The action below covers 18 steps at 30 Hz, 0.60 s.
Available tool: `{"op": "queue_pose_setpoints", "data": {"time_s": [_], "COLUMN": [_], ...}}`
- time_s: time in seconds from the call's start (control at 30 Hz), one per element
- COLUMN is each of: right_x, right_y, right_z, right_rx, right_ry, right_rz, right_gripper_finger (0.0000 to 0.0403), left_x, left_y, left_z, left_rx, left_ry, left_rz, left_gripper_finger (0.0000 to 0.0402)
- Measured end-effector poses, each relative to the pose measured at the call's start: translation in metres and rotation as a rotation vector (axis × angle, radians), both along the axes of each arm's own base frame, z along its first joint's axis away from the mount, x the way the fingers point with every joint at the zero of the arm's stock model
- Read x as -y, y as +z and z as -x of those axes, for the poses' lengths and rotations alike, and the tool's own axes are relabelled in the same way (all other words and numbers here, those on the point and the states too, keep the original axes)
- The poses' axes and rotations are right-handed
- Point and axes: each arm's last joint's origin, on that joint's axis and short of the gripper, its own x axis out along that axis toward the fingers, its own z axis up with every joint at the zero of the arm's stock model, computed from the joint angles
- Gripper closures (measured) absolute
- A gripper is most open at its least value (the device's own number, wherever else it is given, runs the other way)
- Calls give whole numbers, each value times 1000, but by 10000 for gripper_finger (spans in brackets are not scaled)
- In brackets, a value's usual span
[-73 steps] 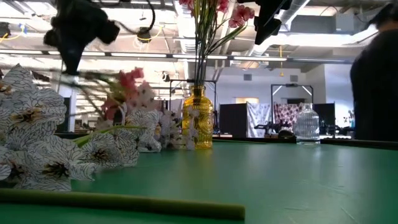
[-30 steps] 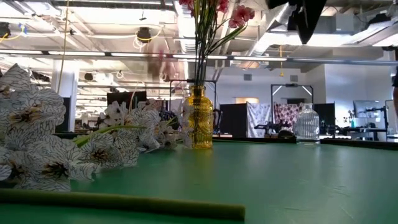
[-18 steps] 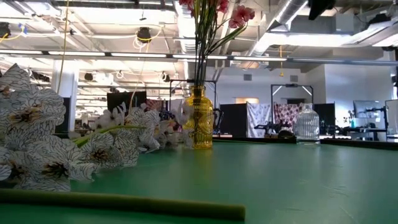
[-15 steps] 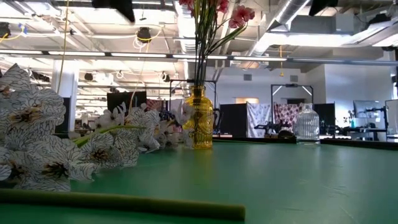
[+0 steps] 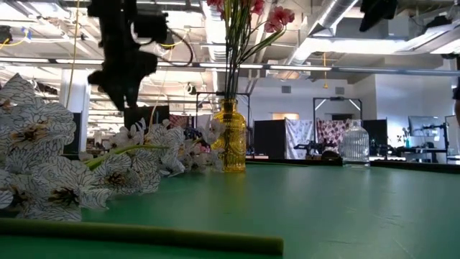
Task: Sort flowers into vase by color
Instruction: Put the pink flowers into the yellow vase
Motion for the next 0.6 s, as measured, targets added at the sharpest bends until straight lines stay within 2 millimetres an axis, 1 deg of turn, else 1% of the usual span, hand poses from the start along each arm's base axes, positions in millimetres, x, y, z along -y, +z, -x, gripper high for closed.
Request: {"op": "queue_pose_setpoints", "data": {"time_s": [0.13, 0.27, 0.47, 0.6], "right_x": [0, 1, 1, 1], "right_y": [-7, -8, -8, -7], "right_z": [-2, -4, -4, -6], "right_rx": [-21, -11, -2, 12], "right_ry": [15, 21, 32, 36], "right_rz": [7, 12, 19, 23], "right_gripper_finger": [126, 126, 126, 126], "left_x": [2, 5, 10, 15], "left_y": [-31, -54, -76, -86], "left_z": [2, 7, 9, 12], "left_rx": [30, 21, 72, 58], "left_ry": [23, 56, 73, 80], "left_rz": [38, 45, 55, 43], "left_gripper_finger": [171, 162, 161, 162]}}
